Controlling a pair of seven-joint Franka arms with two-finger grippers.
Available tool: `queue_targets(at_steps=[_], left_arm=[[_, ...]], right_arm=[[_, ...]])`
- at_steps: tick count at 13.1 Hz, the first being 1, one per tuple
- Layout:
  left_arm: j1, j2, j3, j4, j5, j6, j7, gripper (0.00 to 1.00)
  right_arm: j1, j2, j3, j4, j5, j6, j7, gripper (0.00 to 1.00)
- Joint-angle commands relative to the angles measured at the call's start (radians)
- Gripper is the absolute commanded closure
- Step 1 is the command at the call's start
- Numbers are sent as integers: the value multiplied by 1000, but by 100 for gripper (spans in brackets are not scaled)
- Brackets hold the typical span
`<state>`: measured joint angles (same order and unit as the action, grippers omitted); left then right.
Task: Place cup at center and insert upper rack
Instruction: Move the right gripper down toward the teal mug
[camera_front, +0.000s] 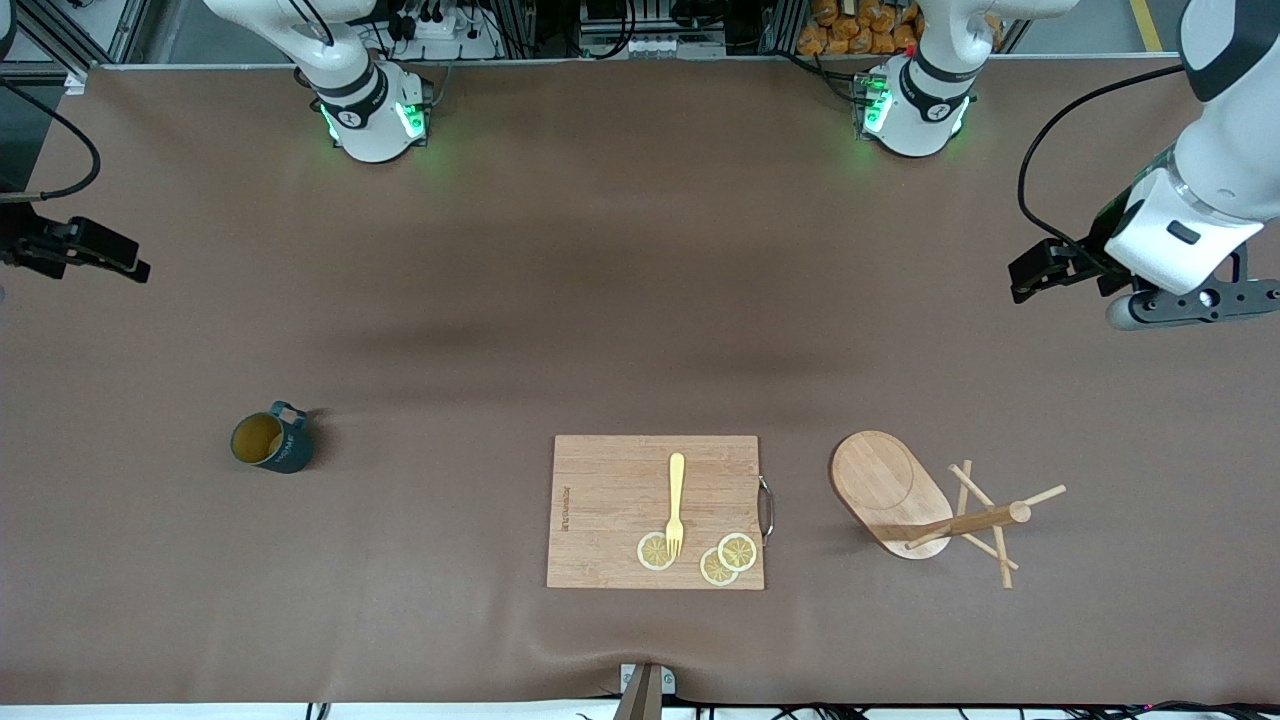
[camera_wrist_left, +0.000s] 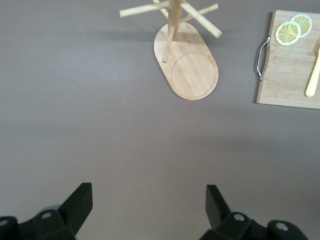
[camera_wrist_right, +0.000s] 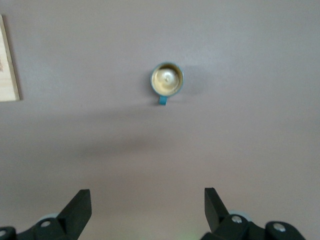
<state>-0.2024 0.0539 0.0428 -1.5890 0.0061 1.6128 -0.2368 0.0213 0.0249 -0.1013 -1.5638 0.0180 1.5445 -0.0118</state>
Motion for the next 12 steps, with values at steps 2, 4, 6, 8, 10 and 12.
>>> queue_targets(at_steps=[2, 4, 6, 8, 10, 12], left_arm=[[-5, 7, -14, 12, 23, -13, -16, 0], [-5, 21, -15, 8, 23, -11, -16, 0], [0, 21, -15, 18, 8, -10, -16, 0], [-2, 21, -17, 21, 8, -10, -15, 0], [-5, 21, -17, 20, 8, -11, -12, 0], [-8, 21, -17, 20, 8, -10, 1, 0]], right_arm=[[14, 82, 3, -2, -15, 135, 3, 0], [31, 153, 3, -5, -13, 230, 3, 0], [31, 232, 3, -7, -12, 308, 1, 0], [31, 305, 3, -9, -15, 385, 0, 0], [25, 355, 3, -31, -12, 420, 3, 0], [22, 394, 3, -36, -7, 474, 3, 0]])
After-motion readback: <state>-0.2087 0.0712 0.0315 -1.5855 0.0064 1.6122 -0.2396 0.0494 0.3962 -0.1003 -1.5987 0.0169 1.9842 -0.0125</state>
